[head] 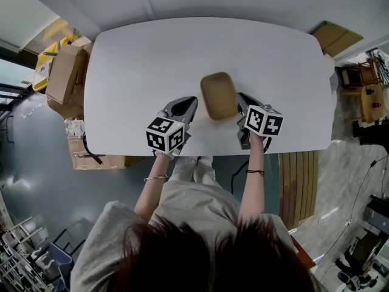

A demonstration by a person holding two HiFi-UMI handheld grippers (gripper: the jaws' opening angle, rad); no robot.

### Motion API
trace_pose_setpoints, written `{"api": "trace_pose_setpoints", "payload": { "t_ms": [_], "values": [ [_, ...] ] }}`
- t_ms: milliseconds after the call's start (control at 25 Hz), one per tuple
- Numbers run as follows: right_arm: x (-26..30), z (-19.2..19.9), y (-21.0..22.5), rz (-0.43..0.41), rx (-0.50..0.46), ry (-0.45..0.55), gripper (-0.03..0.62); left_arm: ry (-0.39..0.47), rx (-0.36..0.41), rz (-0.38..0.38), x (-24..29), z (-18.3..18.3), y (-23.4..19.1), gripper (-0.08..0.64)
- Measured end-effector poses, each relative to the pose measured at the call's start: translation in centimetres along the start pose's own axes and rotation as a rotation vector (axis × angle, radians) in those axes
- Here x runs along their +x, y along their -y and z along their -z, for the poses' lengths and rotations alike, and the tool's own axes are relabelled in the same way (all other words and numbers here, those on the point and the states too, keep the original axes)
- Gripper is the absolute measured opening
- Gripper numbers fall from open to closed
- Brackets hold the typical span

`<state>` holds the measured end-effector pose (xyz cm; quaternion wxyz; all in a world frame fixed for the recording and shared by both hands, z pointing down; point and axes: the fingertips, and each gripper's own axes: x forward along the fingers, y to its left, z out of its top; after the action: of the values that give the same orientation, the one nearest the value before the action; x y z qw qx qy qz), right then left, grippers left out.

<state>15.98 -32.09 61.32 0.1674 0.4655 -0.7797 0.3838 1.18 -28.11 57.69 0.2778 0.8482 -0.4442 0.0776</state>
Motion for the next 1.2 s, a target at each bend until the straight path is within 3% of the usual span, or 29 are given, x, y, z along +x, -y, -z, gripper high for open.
{"api": "trace_pose_setpoints", "payload": {
  "t_ms": [1200],
  "values": [
    [-4.4, -2.5, -3.9, -0.073, -0.003, 0.124, 0.044, 0.095, 0.074, 0.032, -3.5, -3.7, 2.1, -0.009]
  ]
}}
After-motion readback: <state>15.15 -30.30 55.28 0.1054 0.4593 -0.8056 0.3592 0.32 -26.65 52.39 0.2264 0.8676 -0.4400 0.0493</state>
